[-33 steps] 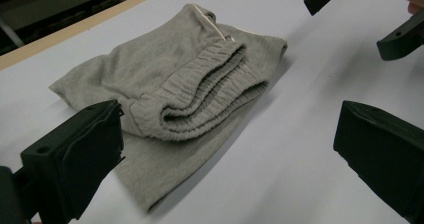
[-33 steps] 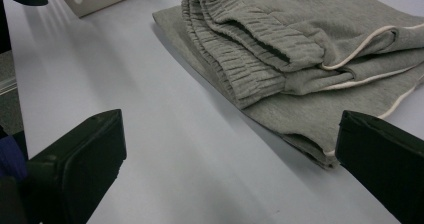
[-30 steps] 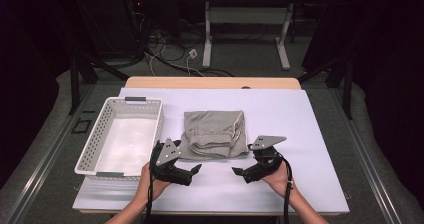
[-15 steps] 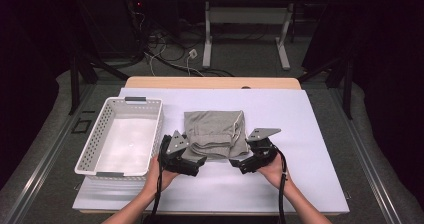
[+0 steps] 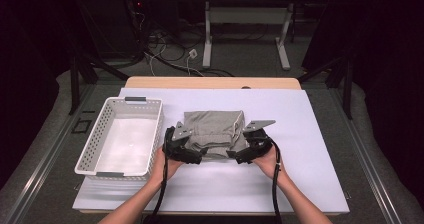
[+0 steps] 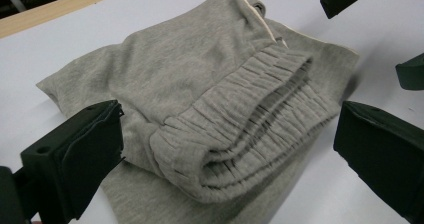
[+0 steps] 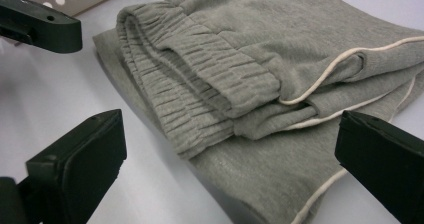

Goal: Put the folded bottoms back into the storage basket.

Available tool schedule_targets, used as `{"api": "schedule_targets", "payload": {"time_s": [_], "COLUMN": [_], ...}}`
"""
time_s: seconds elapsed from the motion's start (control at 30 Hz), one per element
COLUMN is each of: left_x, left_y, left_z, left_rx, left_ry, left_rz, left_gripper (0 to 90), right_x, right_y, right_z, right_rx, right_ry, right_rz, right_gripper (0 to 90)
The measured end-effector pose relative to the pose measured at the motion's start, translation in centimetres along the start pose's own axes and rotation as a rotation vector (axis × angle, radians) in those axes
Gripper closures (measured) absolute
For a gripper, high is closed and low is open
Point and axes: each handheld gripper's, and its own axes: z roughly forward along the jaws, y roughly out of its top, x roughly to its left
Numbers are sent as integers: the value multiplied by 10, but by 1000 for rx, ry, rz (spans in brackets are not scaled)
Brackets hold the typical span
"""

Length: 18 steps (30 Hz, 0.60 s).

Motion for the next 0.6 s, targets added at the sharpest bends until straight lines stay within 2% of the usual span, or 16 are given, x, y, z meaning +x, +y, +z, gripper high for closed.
{"api": "schedule_targets", "payload": {"time_s": [0.17,0.23,0.33,0.6], "left_x": [7,10,15,27], "left_y": [3,4,4,4], "left_z": [10,13,19,27], "left_rx": [7,10,14,23], "left_ry": [14,19,19,53], "left_rz": [-32,-38,-54,-86], "left_gripper": [0,0,0,0], "right_x": [-7,-11,-14,-22], "right_y": [3,5,5,9], "right_z": [5,8,11,20], "right_rx": [-3,-5,-5,4], "right_ry": [-16,-21,-30,-48], "right_rz": [21,48,61,90], "right_gripper": [0,0,0,0]}}
